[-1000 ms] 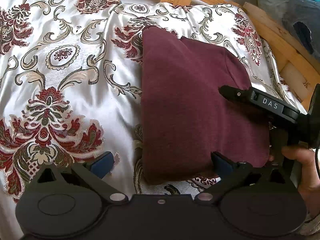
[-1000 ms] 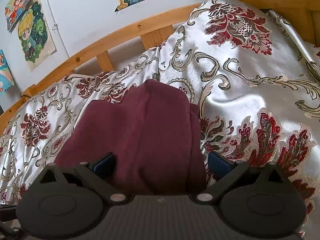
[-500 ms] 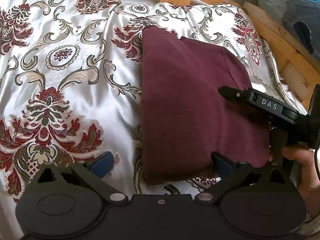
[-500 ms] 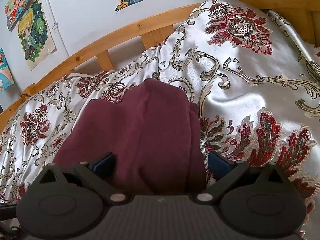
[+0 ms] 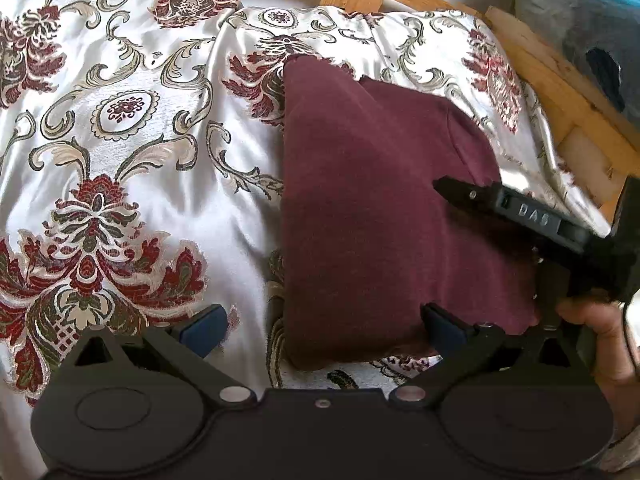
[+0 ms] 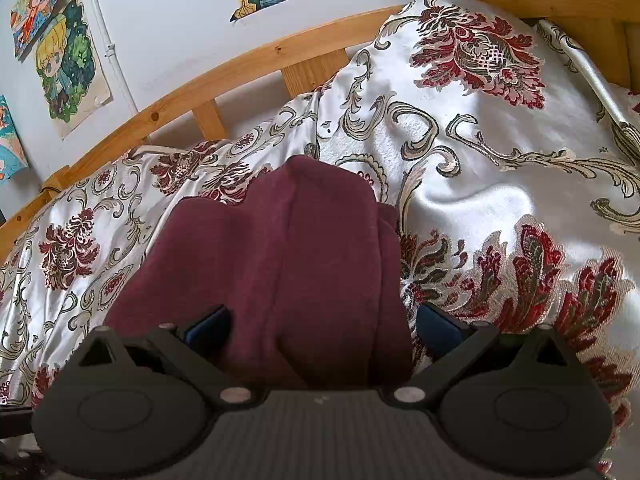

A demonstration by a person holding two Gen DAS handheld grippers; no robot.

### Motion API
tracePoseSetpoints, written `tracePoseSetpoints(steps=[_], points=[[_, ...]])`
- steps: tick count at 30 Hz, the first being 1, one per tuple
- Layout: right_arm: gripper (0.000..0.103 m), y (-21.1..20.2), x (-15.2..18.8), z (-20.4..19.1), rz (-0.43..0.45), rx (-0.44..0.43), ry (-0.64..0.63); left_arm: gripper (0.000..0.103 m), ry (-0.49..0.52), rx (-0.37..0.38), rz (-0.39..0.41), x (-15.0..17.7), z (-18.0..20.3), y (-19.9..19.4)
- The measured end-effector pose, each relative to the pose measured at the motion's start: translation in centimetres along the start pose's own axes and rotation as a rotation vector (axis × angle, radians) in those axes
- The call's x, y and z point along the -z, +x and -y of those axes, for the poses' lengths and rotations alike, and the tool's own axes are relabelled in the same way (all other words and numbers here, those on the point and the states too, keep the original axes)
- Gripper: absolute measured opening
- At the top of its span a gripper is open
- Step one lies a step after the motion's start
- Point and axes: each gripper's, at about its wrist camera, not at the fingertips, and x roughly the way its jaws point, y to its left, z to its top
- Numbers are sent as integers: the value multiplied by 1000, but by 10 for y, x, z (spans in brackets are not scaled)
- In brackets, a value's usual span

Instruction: Fold small clothes

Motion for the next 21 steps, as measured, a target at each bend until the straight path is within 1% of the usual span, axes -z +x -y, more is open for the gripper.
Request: tracePoseSetpoints(steps=[4,7,9,11,12,14,18,21], points=[[102,0,0,0,0,1,-1,102,-44,63,27,-10,-9,-8],[102,0,1,0,0,0,0,102,-77,103,86,-25,-17,-15],[102,-1,1,-1,2,0,1,102,-94,111,114,-37,-22,-14],[102,-1,1,1,6,-3,5,102,-98,81,98,-48,-25,-5],[102,-1,0,1,8,-5,9,102,-99,80,83,-52,-27,1],[101,-1,0,3,11,-8,15,101,-104,105,47,-57,-31,11],[101,-1,1,3,15,-8,17,92,-120,172,-26,-58,-38,31],[101,-1,1,3,15,-6,14,92,-141,197,-47,-56,-43,40]])
